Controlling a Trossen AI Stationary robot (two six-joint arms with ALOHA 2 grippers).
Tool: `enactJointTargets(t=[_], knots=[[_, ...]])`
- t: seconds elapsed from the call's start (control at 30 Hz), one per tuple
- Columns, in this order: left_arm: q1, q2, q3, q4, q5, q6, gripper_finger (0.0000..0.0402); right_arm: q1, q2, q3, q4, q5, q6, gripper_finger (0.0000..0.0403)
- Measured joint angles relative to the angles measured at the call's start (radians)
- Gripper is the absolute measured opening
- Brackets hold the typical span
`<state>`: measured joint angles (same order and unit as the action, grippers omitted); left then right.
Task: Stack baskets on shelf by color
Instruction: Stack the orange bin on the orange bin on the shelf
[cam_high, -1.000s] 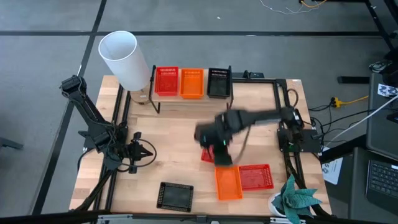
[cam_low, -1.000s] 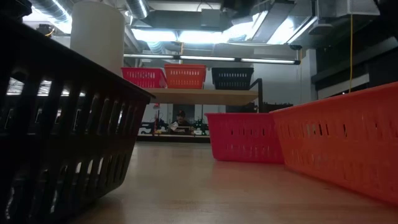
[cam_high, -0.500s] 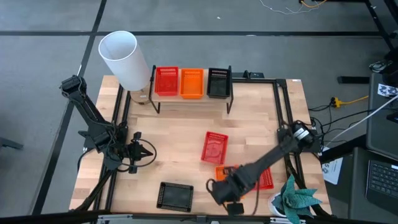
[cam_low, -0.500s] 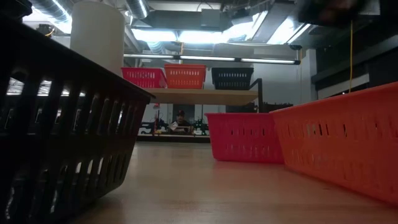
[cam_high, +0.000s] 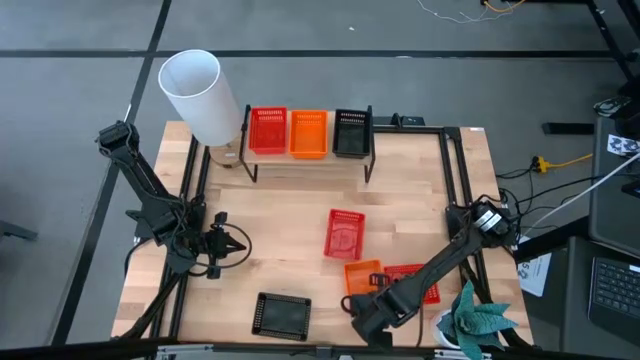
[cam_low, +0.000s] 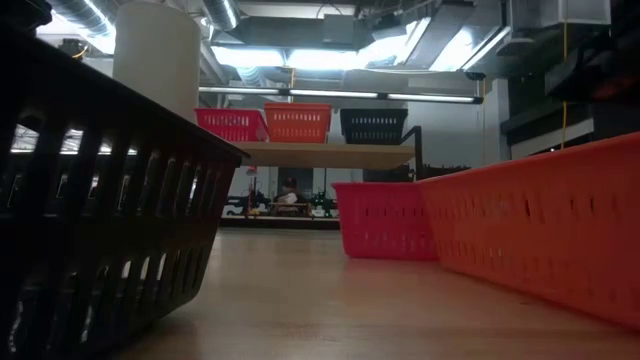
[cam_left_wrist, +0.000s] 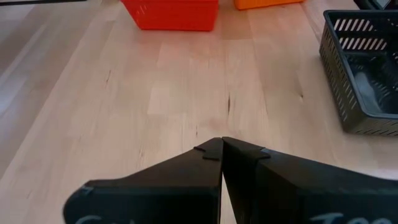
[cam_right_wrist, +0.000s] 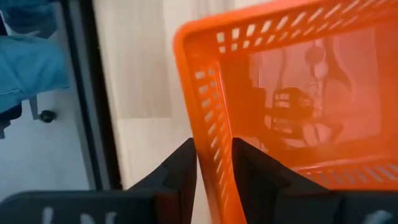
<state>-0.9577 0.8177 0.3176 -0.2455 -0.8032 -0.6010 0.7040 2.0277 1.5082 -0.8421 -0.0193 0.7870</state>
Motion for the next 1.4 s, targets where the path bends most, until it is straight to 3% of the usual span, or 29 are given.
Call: enactJointTargets(t=[0.2,0.37,0.43,0.63,0.8,1.03,1.27,1.33,1.4], knots=[[0.0,0.0,0.0,0.0,0.0,0.0,0.0,0.0,0.0,-0.058,0.045,-0.002,0.035,0.0093],[0.0,0.0,0.0,0.0,0.0,0.0,0.0,0.0,0.0,-0.054,0.043,-0.013,-0.018,0.0021],[0.0,0.0,0.0,0.0,0.0,0.0,0.0,0.0,0.0,-0.035,0.031,-0.013,-0.042,0.0011],[0.0,0.0,0.0,0.0,0.0,0.001,0.0,-0.002,0.0,0.108,-0.023,-0.031,-0.087,0.0003],[0.0,0.0,0.0,0.0,0.0,0.001,0.0,0.0,0.0,0.311,-0.098,-0.017,-0.19,0.0001],[0.0,0.0,0.0,0.0,0.0,0.001,0.0,-0.006,0.0,0.555,-0.136,0.261,-0.549,0.0001],[0.0,0.0,0.0,0.0,0.0,0.002,0.0,-0.081,0.0,0.68,-0.136,0.79,-0.831,0.0],[0.0,0.0,0.0,0.0,0.0,0.002,0.0,-0.123,0.0,0.707,-0.137,0.861,-0.888,0.0],[0.0,0.0,0.0,0.0,0.0,0.002,0.0,-0.18,0.0,0.734,-0.137,0.864,-0.944,0.0]])
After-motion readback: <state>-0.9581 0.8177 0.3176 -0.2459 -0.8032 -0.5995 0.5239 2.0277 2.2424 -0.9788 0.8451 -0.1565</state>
